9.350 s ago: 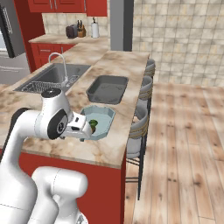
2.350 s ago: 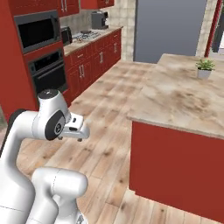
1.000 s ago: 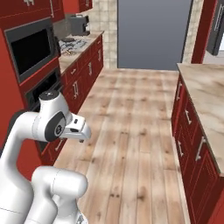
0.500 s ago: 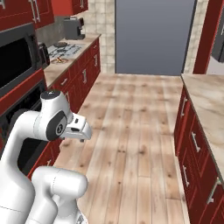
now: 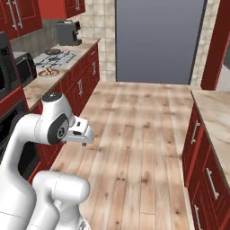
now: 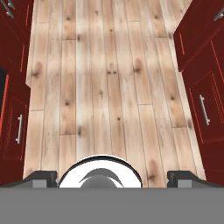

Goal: Place the cold items (kiwi and avocado) from the fridge in one tupperware on the dining counter. Place the warm items (kebab skewer and hot dog) in the stove area in another tupperware.

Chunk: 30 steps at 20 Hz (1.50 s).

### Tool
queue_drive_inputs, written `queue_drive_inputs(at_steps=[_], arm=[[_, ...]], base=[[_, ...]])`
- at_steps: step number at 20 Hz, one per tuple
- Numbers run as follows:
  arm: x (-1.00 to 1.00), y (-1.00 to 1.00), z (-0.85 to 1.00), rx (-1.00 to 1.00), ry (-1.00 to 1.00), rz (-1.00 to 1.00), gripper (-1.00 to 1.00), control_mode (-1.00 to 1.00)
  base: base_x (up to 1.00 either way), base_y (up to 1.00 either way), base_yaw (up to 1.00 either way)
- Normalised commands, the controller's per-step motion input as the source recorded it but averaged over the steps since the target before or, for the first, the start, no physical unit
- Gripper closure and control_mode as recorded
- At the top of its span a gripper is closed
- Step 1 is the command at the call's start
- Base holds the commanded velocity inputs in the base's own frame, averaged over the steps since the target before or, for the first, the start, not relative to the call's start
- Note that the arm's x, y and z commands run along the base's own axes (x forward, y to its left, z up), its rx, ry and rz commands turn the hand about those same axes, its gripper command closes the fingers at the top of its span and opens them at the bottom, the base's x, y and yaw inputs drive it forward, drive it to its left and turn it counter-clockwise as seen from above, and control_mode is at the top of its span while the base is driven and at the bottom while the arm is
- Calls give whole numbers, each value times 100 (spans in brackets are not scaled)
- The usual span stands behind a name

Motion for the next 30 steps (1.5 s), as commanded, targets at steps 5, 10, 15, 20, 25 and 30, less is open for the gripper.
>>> queue_drive_inputs(at_steps=[5, 10, 15, 20, 25, 30], arm=[[0, 0, 0, 0, 0, 0, -100, 100], [0, 0, 0, 0, 0, 0, -100, 100], [0, 0, 0, 0, 0, 0, -100, 100], [0, 0, 0, 0, 0, 0, -100, 100], [0, 0, 0, 0, 0, 0, -100, 100], [0, 0, 0, 0, 0, 0, -100, 100]], base=[[100, -30, 5], [100, -21, 14], [100, -14, 21], [100, -25, 36], [100, -26, 46], [100, -39, 49]])
